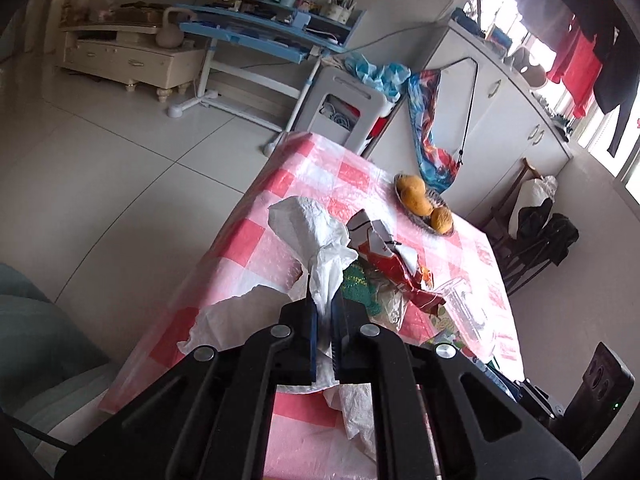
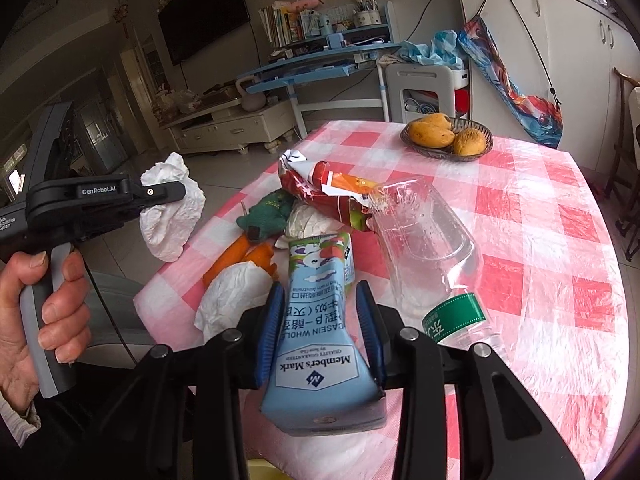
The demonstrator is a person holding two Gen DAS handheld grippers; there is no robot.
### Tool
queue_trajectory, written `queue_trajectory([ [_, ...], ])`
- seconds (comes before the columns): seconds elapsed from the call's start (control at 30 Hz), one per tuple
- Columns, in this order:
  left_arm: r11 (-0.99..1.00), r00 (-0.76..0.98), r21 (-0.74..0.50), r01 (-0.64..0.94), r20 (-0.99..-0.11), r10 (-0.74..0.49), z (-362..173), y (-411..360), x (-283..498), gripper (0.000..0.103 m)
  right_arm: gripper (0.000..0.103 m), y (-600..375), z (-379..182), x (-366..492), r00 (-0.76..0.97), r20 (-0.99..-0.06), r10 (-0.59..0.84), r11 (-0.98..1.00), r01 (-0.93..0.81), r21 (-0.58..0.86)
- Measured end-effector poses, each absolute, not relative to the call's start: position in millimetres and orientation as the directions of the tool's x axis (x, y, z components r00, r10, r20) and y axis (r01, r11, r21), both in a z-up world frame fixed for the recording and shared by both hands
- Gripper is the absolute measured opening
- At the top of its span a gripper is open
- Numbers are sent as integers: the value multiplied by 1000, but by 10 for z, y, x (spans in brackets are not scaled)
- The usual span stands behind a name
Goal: Collect trash
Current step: 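Lift the blue milk carton with the right gripper while the left gripper grasps white tissue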
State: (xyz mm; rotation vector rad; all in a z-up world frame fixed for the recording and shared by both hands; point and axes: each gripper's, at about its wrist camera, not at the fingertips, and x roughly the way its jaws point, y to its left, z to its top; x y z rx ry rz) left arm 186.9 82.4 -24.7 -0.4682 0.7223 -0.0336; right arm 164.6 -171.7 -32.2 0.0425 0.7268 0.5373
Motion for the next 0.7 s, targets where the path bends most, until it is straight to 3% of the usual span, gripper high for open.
queue_trajectory([
  [0.07,891,766,-434,-130,-615,-187,-205,866,1771,6,29,-1723,-242,1606,639,-605,476,867,-456,200],
  [0.1,891,770,-436,-129,-610,-188,-188,868,1724,6,0,-1742,-205,1602,654,-597,464,874,-448,189],
  [0.33,914,770,-397,-80,-608,-197,-161,723,1462,6,1,-1866,-232,1629,604,-641,474,871,-428,241],
  [0.37,916,768,-394,-73,-609,-200,-163,703,1446,6,2,-1846,-264,1621,590,-663,461,874,-431,224],
  [0.4,917,766,-392,-67,-610,-204,-158,682,1435,6,21,-1827,-293,1613,582,-680,446,878,-433,206],
  [0.43,918,765,-392,-62,-610,-208,-167,667,1425,6,59,-1817,-309,1594,583,-689,429,884,-429,188],
  [0.47,919,764,-391,-57,-609,-212,-169,651,1420,6,72,-1801,-326,1587,583,-699,414,888,-428,169],
  [0.6,924,766,-381,-39,-605,-217,-162,595,1386,6,68,-1691,-405,1616,547,-745,382,880,-462,112],
  [0.7,925,770,-380,-29,-598,-222,-140,584,1355,6,41,-1557,-515,1662,540,-793,281,874,-486,-21],
])
